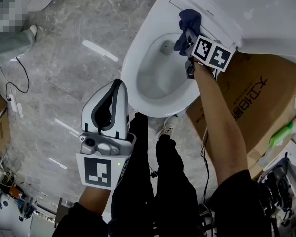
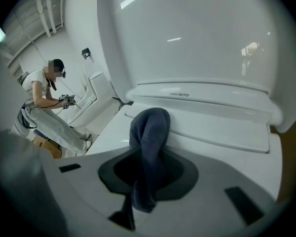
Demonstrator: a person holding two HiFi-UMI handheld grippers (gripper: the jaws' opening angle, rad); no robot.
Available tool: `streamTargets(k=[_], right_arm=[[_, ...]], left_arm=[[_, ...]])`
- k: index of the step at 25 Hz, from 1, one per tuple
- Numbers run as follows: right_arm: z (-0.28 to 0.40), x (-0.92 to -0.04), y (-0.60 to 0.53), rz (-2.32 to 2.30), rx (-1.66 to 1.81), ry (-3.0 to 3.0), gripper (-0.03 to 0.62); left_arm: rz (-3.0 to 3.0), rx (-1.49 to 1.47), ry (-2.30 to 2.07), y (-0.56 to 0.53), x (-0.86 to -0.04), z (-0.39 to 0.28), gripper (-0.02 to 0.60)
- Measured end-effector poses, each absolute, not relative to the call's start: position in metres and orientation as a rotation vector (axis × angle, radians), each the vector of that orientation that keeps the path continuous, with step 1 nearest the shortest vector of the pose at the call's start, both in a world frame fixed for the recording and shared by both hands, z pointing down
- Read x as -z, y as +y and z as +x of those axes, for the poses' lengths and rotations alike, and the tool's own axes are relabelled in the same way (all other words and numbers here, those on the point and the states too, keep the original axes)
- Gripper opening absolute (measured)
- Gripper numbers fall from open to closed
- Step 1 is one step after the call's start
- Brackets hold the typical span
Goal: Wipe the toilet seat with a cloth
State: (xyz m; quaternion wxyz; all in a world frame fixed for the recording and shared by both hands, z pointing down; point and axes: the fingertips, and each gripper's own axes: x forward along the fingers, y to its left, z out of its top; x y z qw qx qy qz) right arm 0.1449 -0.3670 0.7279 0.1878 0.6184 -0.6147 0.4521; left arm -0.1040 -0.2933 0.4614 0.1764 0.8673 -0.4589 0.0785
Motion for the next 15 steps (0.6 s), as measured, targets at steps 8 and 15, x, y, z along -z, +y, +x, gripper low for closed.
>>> streamTargets(k=[8,15], right_arm=[[0.165,-0.728,-0.352,1.805,-1.275,-1.675,0.072],[0.159,-0.714,-0.346,1.735,-1.158,-1.753,0.072]], left_arm=[[2.465,-0.211,-1.290,-0.290,-0.457,-0.099,0.011],[2.478,-0.203,-1.295,-0.284,-0.445,-0.097,0.011]])
